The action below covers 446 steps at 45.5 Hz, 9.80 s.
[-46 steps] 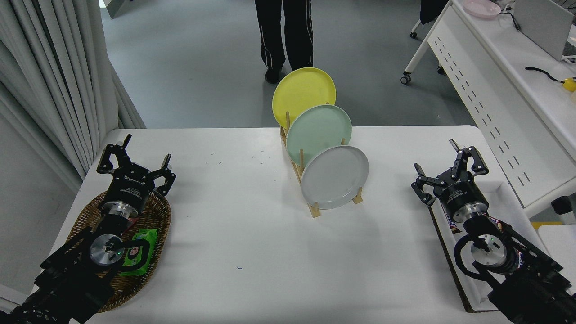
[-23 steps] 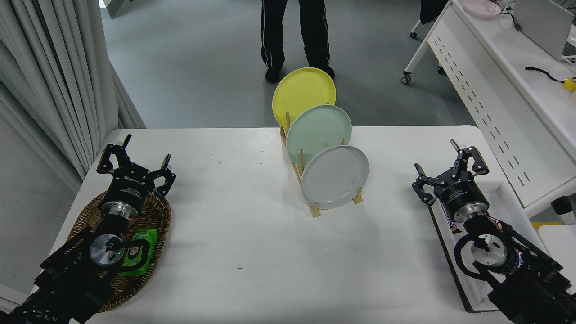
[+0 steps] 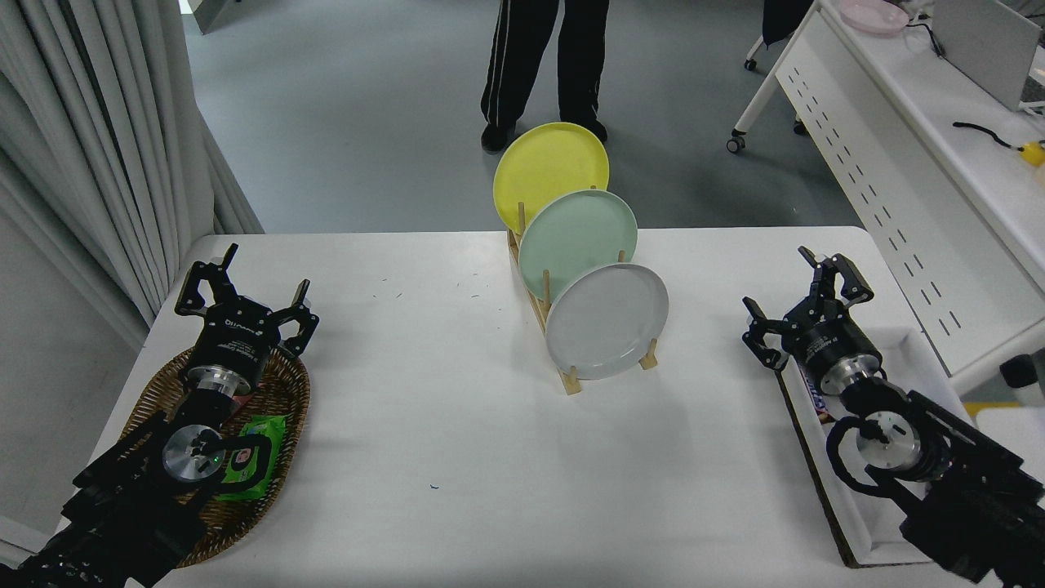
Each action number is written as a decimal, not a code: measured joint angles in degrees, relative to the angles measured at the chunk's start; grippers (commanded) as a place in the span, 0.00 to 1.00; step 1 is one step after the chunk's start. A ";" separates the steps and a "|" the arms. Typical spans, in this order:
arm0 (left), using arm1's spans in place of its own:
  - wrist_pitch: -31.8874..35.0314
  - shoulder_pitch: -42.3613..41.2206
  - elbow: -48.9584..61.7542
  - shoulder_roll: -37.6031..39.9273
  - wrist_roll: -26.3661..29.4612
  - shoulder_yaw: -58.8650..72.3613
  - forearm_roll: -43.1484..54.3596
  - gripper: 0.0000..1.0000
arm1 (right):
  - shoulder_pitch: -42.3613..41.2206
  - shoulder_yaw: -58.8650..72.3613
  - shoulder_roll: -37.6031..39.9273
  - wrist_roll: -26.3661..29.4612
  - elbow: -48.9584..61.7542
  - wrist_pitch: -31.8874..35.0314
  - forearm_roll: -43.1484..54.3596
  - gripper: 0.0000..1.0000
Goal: Place the plate on the table
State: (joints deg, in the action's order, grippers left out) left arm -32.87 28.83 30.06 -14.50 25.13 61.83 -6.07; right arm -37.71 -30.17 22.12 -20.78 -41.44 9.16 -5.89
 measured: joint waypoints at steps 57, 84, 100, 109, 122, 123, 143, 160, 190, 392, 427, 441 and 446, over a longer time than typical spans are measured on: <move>0.00 0.00 0.01 0.00 0.00 0.00 0.00 1.00 | -22.63 24.72 11.49 21.39 -27.32 -17.60 -8.72 1.00; -0.02 0.00 0.01 0.00 0.00 -0.01 0.00 1.00 | -26.31 26.05 -0.57 23.78 -17.58 -21.37 -8.75 1.00; -0.02 0.00 0.00 0.00 0.00 -0.01 0.00 1.00 | -26.85 26.11 -5.64 23.97 -12.68 -21.59 -8.90 0.99; -0.02 0.00 0.00 0.00 0.00 -0.02 0.00 1.00 | -27.14 26.11 -7.26 23.98 -11.05 -21.64 -8.82 0.99; -0.02 0.00 0.00 0.00 0.00 -0.02 0.00 1.00 | -27.59 26.20 -8.08 23.95 -10.05 -22.31 -8.71 0.99; -0.02 0.00 0.00 0.00 0.00 -0.02 0.00 1.00 | -27.61 26.22 -8.10 23.95 -10.02 -22.31 -8.68 0.99; -0.02 0.00 0.02 0.00 0.00 -0.02 0.00 1.00 | -27.81 26.32 -8.32 25.29 -9.75 -21.57 -7.94 0.68; -0.02 0.00 0.02 0.00 0.00 -0.01 0.00 1.00 | -28.39 25.52 -7.94 27.63 -9.78 -21.95 -8.41 0.57; -0.02 0.00 0.00 0.00 0.00 0.00 0.00 1.00 | -29.26 25.05 -7.48 29.98 -9.80 -23.33 -8.42 0.42; -0.01 0.00 0.00 0.00 0.00 0.01 0.00 1.00 | -22.03 5.50 1.89 44.22 -26.15 -49.64 -44.47 0.00; -0.01 0.00 0.02 0.00 0.00 -0.02 0.00 1.00 | -6.00 2.73 -1.51 43.39 -20.71 -52.21 -51.85 0.00; -0.01 0.00 0.02 0.00 0.00 -0.02 0.00 1.00 | -5.01 2.19 -3.85 43.37 -16.85 -52.27 -53.96 0.00; -0.01 0.00 0.02 0.00 0.00 -0.01 0.00 1.00 | -4.99 1.50 -4.78 43.37 -15.23 -52.34 -54.18 0.00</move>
State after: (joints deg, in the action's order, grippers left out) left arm -32.88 28.83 30.08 -14.50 25.13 61.82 -6.07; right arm -42.70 -28.67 17.34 22.59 -56.67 -43.18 -60.07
